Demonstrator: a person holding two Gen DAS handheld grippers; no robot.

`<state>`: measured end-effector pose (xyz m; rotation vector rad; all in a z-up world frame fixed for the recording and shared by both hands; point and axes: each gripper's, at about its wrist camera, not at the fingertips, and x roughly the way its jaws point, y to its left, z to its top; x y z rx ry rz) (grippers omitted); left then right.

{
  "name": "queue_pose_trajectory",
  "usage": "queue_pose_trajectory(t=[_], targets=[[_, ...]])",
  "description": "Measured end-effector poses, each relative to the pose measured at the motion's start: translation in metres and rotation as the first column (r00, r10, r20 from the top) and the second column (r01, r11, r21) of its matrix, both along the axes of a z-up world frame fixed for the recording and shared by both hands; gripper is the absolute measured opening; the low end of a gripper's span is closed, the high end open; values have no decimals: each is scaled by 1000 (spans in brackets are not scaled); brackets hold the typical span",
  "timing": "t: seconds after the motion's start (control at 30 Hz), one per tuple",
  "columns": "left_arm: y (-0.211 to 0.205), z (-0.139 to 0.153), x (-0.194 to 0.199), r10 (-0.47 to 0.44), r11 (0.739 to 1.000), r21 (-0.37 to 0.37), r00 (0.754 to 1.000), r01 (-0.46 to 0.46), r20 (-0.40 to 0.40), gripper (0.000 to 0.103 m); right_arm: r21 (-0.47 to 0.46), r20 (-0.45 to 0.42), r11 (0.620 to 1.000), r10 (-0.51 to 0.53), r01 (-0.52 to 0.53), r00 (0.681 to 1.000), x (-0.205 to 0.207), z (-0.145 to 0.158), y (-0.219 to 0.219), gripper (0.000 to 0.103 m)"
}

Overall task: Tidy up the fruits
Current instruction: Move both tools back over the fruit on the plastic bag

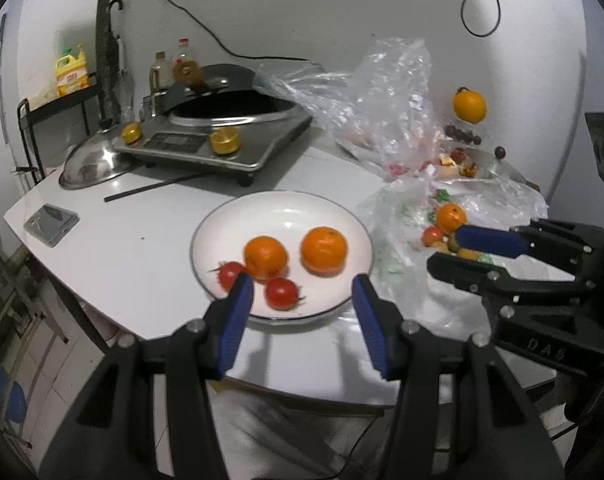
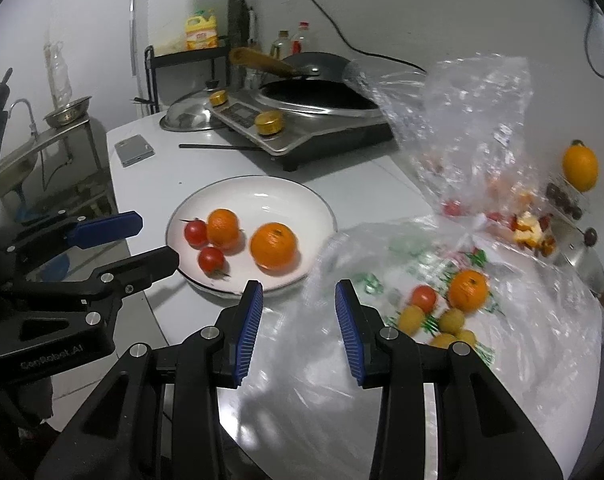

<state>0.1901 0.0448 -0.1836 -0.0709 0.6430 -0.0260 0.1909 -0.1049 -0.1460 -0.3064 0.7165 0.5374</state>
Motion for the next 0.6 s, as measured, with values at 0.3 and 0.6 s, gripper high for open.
queue_pose_trajectory(t=[0.3,0.6], targets=[[-36,0,7,-40,999,29,999,40,-13,53,26,10,998,-62,61,998,0,3,-43,40],[-69,-1,21,-88,994,54,996,90,-34,53,51,1,991,-121,121,993,9,-1,-84,40]])
